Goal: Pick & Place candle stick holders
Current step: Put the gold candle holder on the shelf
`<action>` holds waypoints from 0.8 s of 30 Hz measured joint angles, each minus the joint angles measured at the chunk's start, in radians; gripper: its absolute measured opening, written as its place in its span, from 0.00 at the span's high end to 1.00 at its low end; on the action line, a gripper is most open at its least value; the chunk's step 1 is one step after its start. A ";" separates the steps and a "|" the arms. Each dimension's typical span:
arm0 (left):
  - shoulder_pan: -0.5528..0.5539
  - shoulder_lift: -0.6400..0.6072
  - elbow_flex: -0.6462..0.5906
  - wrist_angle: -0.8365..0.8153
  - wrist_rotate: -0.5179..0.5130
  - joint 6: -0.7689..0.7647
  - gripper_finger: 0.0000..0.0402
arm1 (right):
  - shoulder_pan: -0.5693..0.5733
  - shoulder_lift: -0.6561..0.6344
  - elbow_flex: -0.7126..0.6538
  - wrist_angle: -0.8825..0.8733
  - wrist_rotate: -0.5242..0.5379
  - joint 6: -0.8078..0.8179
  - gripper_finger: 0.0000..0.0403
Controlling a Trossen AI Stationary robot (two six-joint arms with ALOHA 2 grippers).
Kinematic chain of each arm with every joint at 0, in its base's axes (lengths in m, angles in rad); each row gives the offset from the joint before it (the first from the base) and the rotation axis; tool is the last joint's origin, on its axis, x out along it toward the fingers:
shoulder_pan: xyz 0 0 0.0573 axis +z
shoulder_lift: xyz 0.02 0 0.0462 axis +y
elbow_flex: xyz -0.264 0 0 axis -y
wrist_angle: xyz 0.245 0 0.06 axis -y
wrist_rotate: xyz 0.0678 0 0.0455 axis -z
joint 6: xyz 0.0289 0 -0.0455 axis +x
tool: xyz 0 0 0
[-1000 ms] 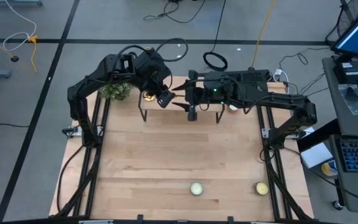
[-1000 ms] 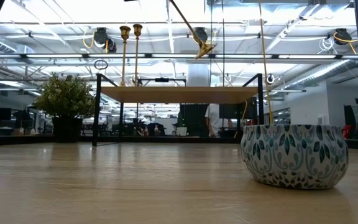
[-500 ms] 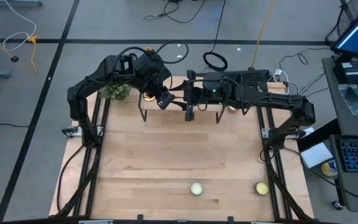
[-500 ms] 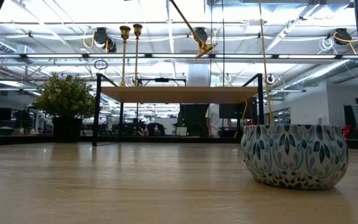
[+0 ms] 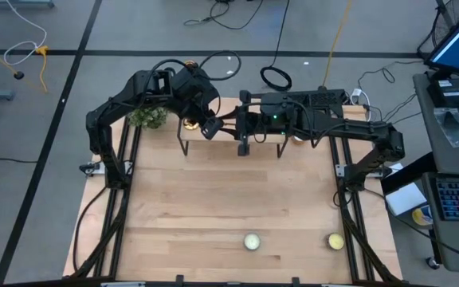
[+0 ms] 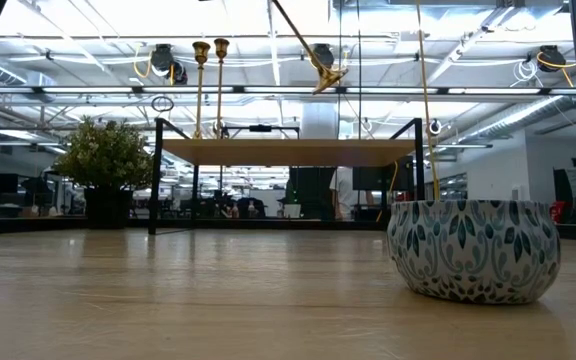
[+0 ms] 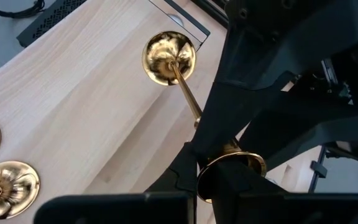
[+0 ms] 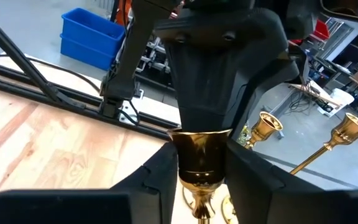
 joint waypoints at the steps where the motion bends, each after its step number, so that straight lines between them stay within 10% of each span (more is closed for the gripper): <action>1: -0.001 0.000 0.000 -0.001 0.001 0.001 0.97 | 0.000 0.000 0.000 -0.001 -0.001 -0.009 0.74; 24: -0.007 0.000 -0.001 0.004 0.001 0.006 0.94 | 0.000 0.011 0.000 0.004 0.007 -0.008 0.78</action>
